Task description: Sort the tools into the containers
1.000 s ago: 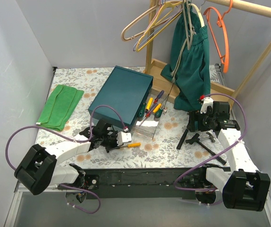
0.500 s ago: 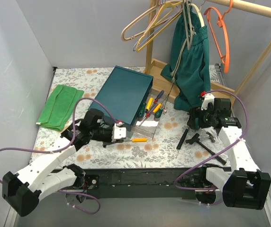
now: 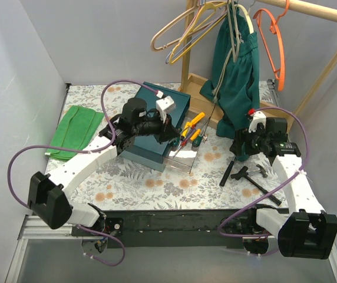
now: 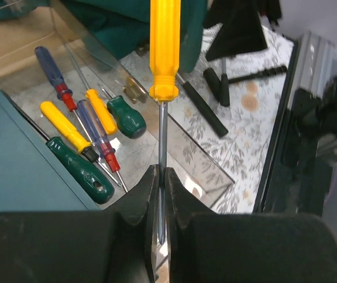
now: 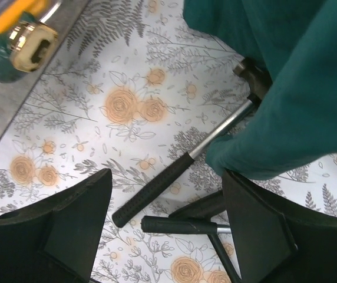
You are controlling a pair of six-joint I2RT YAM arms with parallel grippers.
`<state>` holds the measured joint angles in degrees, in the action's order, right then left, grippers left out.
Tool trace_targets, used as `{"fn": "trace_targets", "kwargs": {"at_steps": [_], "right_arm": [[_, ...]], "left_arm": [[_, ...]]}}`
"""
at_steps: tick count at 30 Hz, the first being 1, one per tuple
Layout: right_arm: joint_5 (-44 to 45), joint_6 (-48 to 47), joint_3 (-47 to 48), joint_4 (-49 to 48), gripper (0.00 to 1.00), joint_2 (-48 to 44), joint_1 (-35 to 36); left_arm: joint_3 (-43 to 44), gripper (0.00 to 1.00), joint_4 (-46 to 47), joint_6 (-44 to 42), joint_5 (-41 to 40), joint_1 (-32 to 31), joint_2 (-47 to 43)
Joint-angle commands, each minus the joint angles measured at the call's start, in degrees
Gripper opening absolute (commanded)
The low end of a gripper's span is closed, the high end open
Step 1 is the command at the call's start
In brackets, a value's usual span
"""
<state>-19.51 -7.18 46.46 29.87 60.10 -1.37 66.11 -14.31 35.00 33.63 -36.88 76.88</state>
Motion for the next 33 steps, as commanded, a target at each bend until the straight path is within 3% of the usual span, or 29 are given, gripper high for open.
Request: {"fn": "trace_targets", "kwargs": {"at_steps": [1, 6, 7, 8, 10, 11, 15, 19, 22, 23, 24, 26, 28, 33], "right_arm": [[-1.59, 2.08, 4.87, -2.8, 0.82, 1.43, 1.28], [-0.8, 1.91, 7.24, -2.71, 0.78, 2.22, 5.23], [-0.27, 0.51, 7.33, -2.62, 0.77, 1.96, 6.54], [-0.01, -0.2, 6.9, -2.8, 0.77, 1.0, 7.51], [0.78, -2.13, 4.97, -4.11, 0.76, -0.41, 10.15], [0.96, -2.57, 4.35, -4.38, 0.77, -1.72, 10.94], [0.26, -2.75, 1.71, -4.82, 0.77, -2.62, 14.71], [-0.09, -3.19, 0.92, -6.66, 0.74, -1.56, 17.8], [-1.14, -2.75, 0.48, -9.38, 0.54, 1.24, 18.59], [-1.76, -2.93, 0.56, -11.13, 0.39, 3.08, 18.85], [-2.11, -3.19, 1.09, -12.19, 0.31, 3.97, 19.29], [-2.47, -3.54, 1.88, -13.95, 0.14, 6.42, 19.91], [-2.47, -4.85, 3.37, -15.36, 0.08, 8.36, 21.22], [-3.52, -6.53, 6.8, -18.08, 0.08, 15.3, 24.12]], "left_arm": [[4.99, 0.0, 5.78, 15.59, -7.6, -0.12, 3.7], [8.07, 0.0, 7.01, 18.61, -6.03, -0.21, 8.19], [8.42, 0.04, 6.92, 18.96, -6.2, -0.21, 8.89], [8.42, 0.24, 7.01, 18.96, -6.29, -0.21, 8.99], [8.42, 0.39, 6.49, 18.09, -6.12, -0.21, 8.46], [8.34, 0.53, 6.05, 17.91, -6.2, -0.21, 8.11], [7.2, 0.73, 3.59, 14.84, -7.08, -0.03, 5.39], [5.62, 0.77, 2.44, 8.61, -10.68, 0.14, 1.7], [1.33, 0.77, 3.57, -1.48, -13.84, 1.46, -1.99], [-1.13, 0.77, 5.32, -3.69, -16.03, 1.81, -3.04], [-5.85, 0.77, 9.6, -4.24, -24.14, 3.47, -4.79], [-6.87, 0.7, 10.35, -2.41, -25.54, 7.68, -4.55], [-5.29, 0.61, 8.07, 0.49, -21.77, 14.89, -2.36], [-5.28, 0.63, 5.08, -2.21, -17.64, 20.27, -0.24]]}}
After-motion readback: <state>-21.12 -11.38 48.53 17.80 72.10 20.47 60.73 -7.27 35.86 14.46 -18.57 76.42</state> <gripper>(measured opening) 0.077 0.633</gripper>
